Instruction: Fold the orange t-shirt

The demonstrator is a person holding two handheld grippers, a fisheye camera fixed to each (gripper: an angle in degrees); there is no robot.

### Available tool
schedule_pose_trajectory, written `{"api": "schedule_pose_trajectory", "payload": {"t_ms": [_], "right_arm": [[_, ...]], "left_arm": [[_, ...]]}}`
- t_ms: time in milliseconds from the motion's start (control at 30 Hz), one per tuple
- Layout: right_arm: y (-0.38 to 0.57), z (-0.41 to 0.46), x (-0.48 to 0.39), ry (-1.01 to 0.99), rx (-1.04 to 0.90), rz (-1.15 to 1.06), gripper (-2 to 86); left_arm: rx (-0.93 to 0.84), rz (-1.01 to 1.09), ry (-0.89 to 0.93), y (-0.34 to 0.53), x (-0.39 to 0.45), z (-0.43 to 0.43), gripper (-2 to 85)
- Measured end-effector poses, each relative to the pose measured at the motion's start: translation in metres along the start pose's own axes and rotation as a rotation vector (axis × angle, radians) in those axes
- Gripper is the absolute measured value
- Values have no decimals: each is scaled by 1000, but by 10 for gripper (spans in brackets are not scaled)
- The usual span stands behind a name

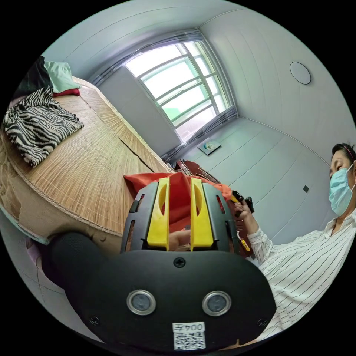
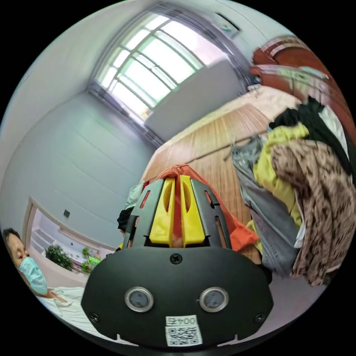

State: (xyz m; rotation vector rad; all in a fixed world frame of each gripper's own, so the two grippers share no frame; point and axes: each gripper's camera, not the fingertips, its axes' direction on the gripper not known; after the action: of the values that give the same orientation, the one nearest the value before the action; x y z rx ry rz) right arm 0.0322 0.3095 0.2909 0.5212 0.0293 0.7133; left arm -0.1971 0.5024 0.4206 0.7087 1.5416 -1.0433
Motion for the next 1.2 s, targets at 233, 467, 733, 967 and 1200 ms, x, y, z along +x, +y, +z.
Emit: {"api": "schedule_pose_trajectory", "payload": {"t_ms": [233, 467, 733, 967, 1200], "right_arm": [[36, 16, 172, 245, -97, 266, 57], [41, -41, 183, 426, -75, 143, 110], [95, -10, 206, 190, -203, 75, 118], [96, 58, 241, 219, -324, 201, 91], [75, -23, 244, -117, -116, 320, 35]], "left_arm": [[-110, -10, -11, 4, -4, 38, 85], [-182, -72, 59, 19, 0, 97, 82], [-276, -61, 74, 40, 18, 149, 82], [-316, 15, 20, 60, 42, 174, 86], [-536, 509, -258, 76, 96, 252, 116]]}}
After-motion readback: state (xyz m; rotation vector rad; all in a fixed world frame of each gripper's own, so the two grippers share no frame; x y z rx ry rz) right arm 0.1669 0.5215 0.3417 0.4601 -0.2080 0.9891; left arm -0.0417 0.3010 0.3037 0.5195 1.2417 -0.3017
